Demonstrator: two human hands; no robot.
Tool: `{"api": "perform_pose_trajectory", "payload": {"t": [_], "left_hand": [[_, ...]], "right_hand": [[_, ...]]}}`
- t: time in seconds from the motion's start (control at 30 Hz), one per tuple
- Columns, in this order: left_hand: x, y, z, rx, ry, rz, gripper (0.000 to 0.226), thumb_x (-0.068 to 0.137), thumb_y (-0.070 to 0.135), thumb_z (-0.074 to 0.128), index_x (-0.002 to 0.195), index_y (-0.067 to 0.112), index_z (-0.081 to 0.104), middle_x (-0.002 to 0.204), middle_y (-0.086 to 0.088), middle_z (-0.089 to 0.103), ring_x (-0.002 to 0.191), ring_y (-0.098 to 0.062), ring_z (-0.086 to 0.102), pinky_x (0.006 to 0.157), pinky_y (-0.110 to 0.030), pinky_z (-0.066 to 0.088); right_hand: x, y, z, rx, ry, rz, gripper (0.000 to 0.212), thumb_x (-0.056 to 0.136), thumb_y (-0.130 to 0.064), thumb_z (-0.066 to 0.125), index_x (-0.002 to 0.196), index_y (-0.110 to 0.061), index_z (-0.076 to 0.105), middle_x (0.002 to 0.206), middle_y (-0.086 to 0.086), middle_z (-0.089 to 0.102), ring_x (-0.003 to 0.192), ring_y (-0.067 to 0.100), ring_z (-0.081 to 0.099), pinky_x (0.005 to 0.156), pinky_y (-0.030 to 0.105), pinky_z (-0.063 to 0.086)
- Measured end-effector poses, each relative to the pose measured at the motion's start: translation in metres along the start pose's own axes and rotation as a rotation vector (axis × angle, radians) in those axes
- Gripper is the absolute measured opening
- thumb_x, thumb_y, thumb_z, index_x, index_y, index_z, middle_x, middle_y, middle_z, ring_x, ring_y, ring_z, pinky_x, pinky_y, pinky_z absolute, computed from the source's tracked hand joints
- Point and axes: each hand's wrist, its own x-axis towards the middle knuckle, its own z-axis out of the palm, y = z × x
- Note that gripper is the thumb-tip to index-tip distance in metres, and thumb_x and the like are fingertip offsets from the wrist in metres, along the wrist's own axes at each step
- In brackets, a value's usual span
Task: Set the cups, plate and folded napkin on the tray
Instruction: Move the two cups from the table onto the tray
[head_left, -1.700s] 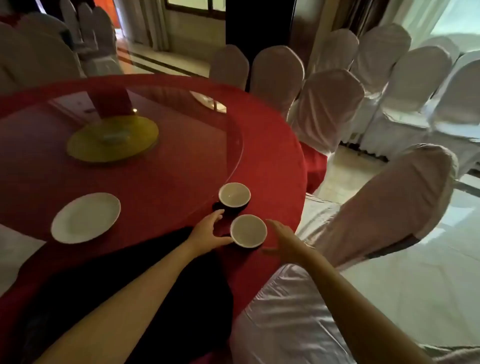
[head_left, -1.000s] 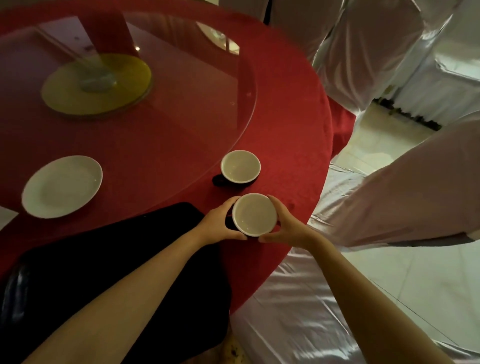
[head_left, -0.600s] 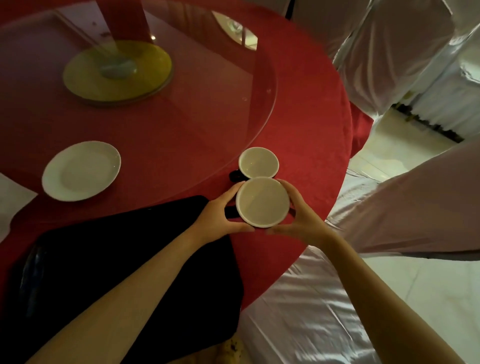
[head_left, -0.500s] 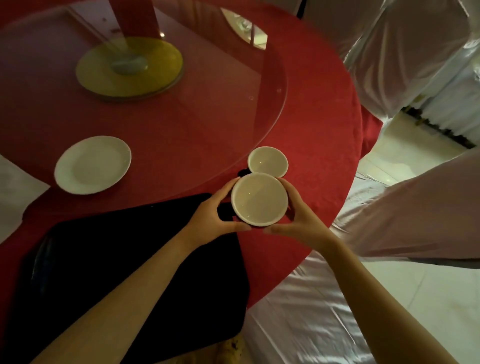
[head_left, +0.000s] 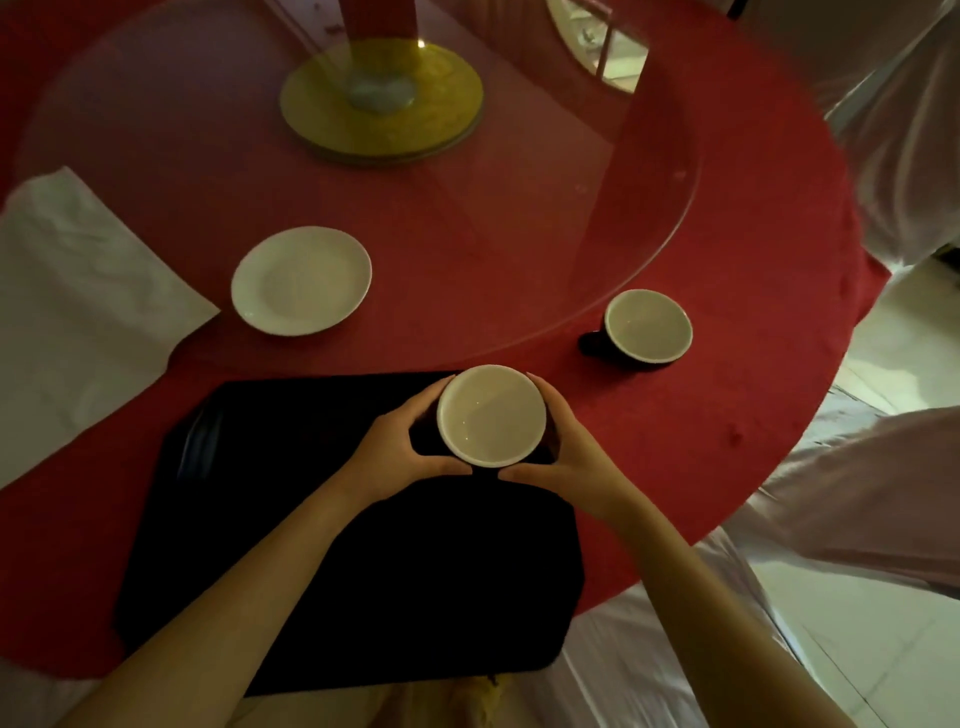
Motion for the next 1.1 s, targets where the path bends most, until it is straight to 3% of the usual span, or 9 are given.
{"api": "perform_pose_trajectory", "payload": {"t": [0.13, 0.23, 0.33, 0.6, 0.73, 0.83, 0.93, 1.0, 1.1], "left_hand": [[0.001, -0.012, 0.003, 0.005, -0.021, -0.015, 0.091, 0.054, 0.045, 0.083, 0.130, 0.054, 0.034, 0.131, 0.035, 0.044, 0.127, 0.011, 0.039, 0.103, -0.019, 0.035], [0.002, -0.016, 0.005, 0.020, -0.024, -0.021, 0.089, 0.053, 0.048, 0.082, 0.126, 0.059, 0.033, 0.125, 0.044, 0.044, 0.124, 0.016, 0.039, 0.094, -0.008, 0.036], [0.004, -0.020, 0.005, 0.021, -0.027, -0.029, 0.090, 0.055, 0.043, 0.083, 0.128, 0.058, 0.032, 0.125, 0.044, 0.043, 0.124, 0.017, 0.038, 0.092, -0.008, 0.036], [0.006, -0.030, 0.006, 0.040, -0.031, -0.042, 0.090, 0.056, 0.043, 0.084, 0.127, 0.059, 0.032, 0.127, 0.042, 0.042, 0.124, 0.017, 0.037, 0.098, -0.016, 0.034], [0.010, -0.028, 0.003, 0.069, -0.033, -0.029, 0.089, 0.057, 0.041, 0.084, 0.122, 0.066, 0.029, 0.120, 0.053, 0.039, 0.117, 0.026, 0.036, 0.090, -0.009, 0.033], [0.014, -0.025, 0.003, 0.086, -0.035, -0.021, 0.090, 0.059, 0.038, 0.084, 0.121, 0.069, 0.026, 0.116, 0.056, 0.037, 0.113, 0.030, 0.034, 0.085, -0.003, 0.034], [0.018, -0.025, 0.002, 0.098, -0.055, -0.012, 0.092, 0.059, 0.039, 0.083, 0.127, 0.064, 0.026, 0.118, 0.055, 0.037, 0.113, 0.031, 0.033, 0.086, -0.004, 0.034], [0.020, -0.028, 0.001, 0.094, -0.076, -0.012, 0.097, 0.058, 0.042, 0.082, 0.134, 0.056, 0.024, 0.125, 0.049, 0.033, 0.115, 0.030, 0.031, 0.098, -0.012, 0.030], [0.019, -0.027, -0.006, 0.067, -0.146, -0.025, 0.109, 0.057, 0.056, 0.078, 0.143, 0.043, 0.012, 0.148, 0.024, 0.025, 0.134, 0.008, 0.025, 0.111, -0.027, 0.025]], "right_hand": [[0.002, 0.003, 0.005, -0.064, -0.030, 0.044, 0.106, 0.065, -0.019, 0.084, 0.146, -0.023, 0.015, 0.149, -0.002, 0.026, 0.136, 0.013, 0.031, 0.110, 0.044, 0.036], [0.004, 0.006, 0.005, -0.149, -0.049, 0.041, 0.107, 0.066, -0.020, 0.084, 0.145, -0.020, 0.012, 0.147, -0.003, 0.021, 0.135, 0.012, 0.028, 0.110, 0.039, 0.035], [0.007, 0.007, 0.007, -0.253, -0.044, 0.028, 0.109, 0.065, -0.022, 0.084, 0.145, -0.021, 0.009, 0.138, -0.008, 0.017, 0.126, 0.006, 0.025, 0.104, 0.028, 0.032], [0.012, 0.009, 0.010, -0.482, -0.059, -0.038, 0.115, 0.069, -0.027, 0.081, 0.147, -0.021, -0.003, 0.145, 0.003, 0.019, 0.122, 0.008, 0.028, 0.099, 0.025, 0.030], [0.016, 0.013, 0.007, -0.486, -0.027, -0.043, 0.115, 0.068, -0.030, 0.081, 0.148, -0.024, -0.002, 0.149, 0.001, 0.018, 0.134, 0.015, 0.022, 0.102, 0.028, 0.023], [0.017, 0.015, 0.006, -0.442, -0.016, -0.035, 0.115, 0.069, -0.029, 0.080, 0.147, -0.025, -0.003, 0.150, 0.001, 0.016, 0.129, 0.007, 0.020, 0.104, 0.029, 0.024], [0.017, 0.017, 0.005, -0.428, -0.003, -0.037, 0.115, 0.070, -0.031, 0.080, 0.147, -0.026, -0.005, 0.151, 0.002, 0.016, 0.130, 0.007, 0.020, 0.105, 0.030, 0.024], [0.017, 0.018, 0.006, -0.412, 0.000, -0.032, 0.115, 0.070, -0.031, 0.079, 0.147, -0.026, -0.006, 0.151, 0.001, 0.014, 0.135, 0.013, 0.021, 0.107, 0.033, 0.024], [0.015, 0.019, 0.002, -0.377, 0.015, -0.025, 0.114, 0.069, -0.031, 0.080, 0.147, -0.028, -0.003, 0.153, -0.002, 0.011, 0.137, 0.014, 0.020, 0.109, 0.035, 0.025]]}}
